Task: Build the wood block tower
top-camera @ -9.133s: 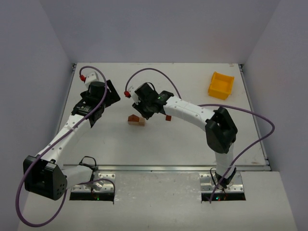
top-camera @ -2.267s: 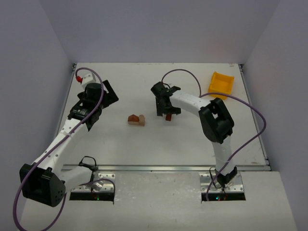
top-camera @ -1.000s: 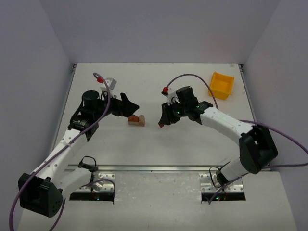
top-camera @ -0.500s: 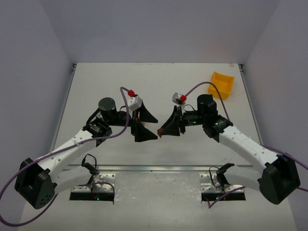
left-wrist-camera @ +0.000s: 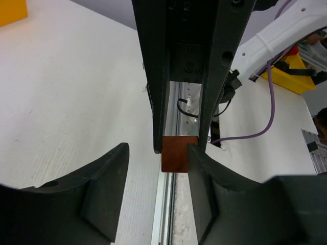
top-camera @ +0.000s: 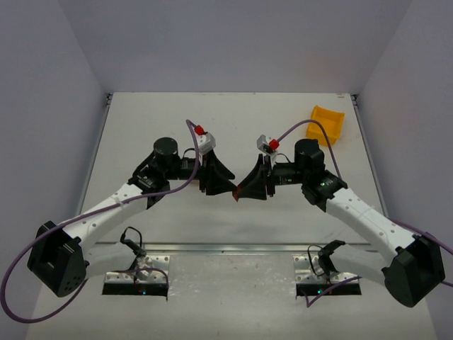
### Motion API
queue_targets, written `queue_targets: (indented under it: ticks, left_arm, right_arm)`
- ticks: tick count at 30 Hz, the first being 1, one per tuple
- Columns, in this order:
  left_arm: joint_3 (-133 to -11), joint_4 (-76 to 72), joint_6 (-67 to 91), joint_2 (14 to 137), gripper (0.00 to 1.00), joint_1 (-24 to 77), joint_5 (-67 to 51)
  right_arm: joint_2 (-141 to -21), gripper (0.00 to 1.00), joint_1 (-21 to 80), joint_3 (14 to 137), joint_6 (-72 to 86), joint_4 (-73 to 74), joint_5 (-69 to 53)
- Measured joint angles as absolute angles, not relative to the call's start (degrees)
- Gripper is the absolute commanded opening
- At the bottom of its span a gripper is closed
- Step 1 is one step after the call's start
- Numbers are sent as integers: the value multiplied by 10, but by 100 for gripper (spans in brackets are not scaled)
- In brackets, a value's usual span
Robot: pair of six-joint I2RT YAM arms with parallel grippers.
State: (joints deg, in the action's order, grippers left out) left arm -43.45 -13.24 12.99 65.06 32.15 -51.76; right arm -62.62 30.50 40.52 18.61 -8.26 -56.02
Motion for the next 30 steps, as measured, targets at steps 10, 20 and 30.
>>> queue_targets:
  ticks: [10, 20, 30]
  left_arm:
    - [-433, -126, 124, 645, 59, 327, -526]
    - [-423, -131, 110, 615, 49, 330, -542]
    - [-423, -121, 107, 638, 40, 330, -536]
  right_arm:
    - [-625, 3, 305, 406, 190, -76, -525]
    - [-615, 3, 305, 412, 190, -75, -524]
    - [-604, 4, 305, 416, 189, -76, -531]
